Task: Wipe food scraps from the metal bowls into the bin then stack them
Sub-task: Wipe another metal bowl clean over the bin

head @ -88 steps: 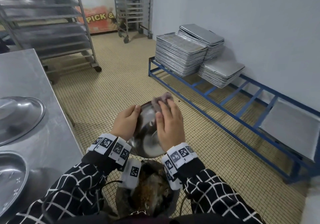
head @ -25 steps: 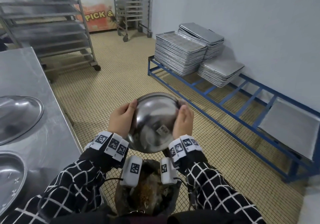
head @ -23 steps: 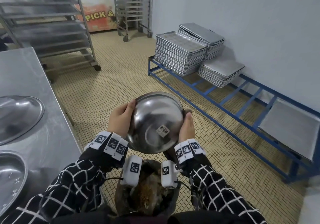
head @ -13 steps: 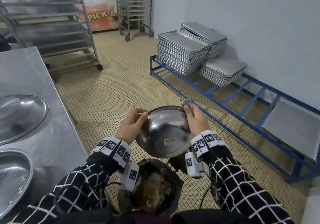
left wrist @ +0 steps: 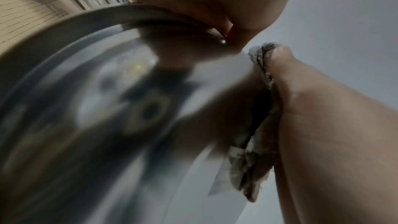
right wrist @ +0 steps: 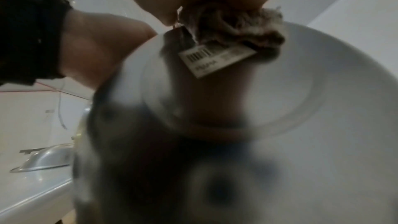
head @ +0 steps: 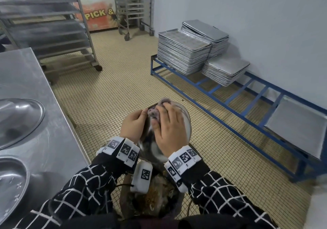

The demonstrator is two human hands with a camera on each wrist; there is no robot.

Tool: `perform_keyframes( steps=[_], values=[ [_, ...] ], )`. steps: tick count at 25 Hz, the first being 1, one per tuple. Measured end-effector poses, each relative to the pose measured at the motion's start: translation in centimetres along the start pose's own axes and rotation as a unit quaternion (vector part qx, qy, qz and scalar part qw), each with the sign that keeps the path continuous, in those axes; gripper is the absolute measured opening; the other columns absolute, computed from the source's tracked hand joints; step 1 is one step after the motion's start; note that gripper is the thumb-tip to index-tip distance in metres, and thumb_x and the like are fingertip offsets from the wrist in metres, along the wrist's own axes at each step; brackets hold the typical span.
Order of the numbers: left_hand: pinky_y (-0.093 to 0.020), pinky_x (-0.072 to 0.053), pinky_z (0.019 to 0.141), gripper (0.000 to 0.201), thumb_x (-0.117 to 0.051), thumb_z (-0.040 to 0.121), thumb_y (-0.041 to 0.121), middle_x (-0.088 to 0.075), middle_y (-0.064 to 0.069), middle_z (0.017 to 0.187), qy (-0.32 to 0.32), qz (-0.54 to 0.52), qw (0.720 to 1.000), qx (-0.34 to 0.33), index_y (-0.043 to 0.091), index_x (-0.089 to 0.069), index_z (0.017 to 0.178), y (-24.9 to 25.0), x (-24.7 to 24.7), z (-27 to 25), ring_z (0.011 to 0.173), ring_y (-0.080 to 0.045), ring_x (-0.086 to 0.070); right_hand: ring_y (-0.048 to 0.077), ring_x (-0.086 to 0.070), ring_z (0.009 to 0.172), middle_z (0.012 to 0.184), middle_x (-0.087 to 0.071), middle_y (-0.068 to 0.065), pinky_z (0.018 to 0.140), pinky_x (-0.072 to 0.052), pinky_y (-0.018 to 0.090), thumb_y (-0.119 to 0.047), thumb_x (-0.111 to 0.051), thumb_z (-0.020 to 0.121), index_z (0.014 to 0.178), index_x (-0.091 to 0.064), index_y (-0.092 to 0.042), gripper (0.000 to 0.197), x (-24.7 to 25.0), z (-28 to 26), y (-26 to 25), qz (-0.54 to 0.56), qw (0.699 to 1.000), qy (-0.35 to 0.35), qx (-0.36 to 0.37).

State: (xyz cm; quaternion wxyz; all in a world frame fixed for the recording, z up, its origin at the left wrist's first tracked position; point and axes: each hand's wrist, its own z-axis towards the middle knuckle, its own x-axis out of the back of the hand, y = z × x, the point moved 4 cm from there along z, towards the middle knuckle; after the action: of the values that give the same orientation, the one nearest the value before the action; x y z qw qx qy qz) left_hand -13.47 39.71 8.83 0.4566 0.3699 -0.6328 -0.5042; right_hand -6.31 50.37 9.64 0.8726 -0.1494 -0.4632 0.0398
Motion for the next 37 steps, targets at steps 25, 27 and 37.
perform_keyframes(
  steps=[25, 27, 37],
  values=[
    [-0.032, -0.056, 0.062, 0.032, -0.046, 0.096, 0.043, -0.070, -0.004, 0.075, 0.057, -0.064, 0.996, -0.011, 0.025, -0.068, 0.082, 0.3, 1.5, 0.4, 0.070, -0.022, -0.067, 0.018, -0.055, 0.111, 0.122, -0.055, 0.000, 0.097, -0.047, 0.046, -0.065, -0.039, 0.083, 0.114, -0.057, -0.037, 0.046, -3.3, -0.4, 8.5, 0.479, 0.763, 0.062, -0.430],
    [-0.027, -0.053, 0.059, 0.034, -0.047, 0.096, 0.042, -0.067, -0.002, 0.071, 0.057, -0.092, 0.994, -0.003, 0.018, -0.068, 0.082, -0.1, 1.7, 0.5, 0.064, -0.017, -0.064, 0.018, -0.059, 0.098, 0.111, -0.061, -0.001, 0.087, -0.051, 0.042, -0.061, -0.043, 0.087, 0.110, -0.057, -0.032, 0.040, -3.4, -1.9, 9.3, 0.515, 0.694, 0.070, -0.497],
    [-0.031, -0.054, 0.079, 0.020, -0.048, 0.096, 0.036, -0.067, 0.004, 0.096, -0.087, 0.025, 0.996, -0.016, 0.026, -0.062, 0.105, -1.1, -0.3, -0.6, 0.089, -0.013, -0.064, 0.007, -0.057, 0.080, 0.098, -0.061, -0.004, 0.066, -0.042, 0.015, -0.038, -0.044, 0.096, 0.112, -0.057, -0.015, 0.031, 1.2, 1.8, 8.5, 0.219, 0.944, -0.136, -0.208]
  ],
)
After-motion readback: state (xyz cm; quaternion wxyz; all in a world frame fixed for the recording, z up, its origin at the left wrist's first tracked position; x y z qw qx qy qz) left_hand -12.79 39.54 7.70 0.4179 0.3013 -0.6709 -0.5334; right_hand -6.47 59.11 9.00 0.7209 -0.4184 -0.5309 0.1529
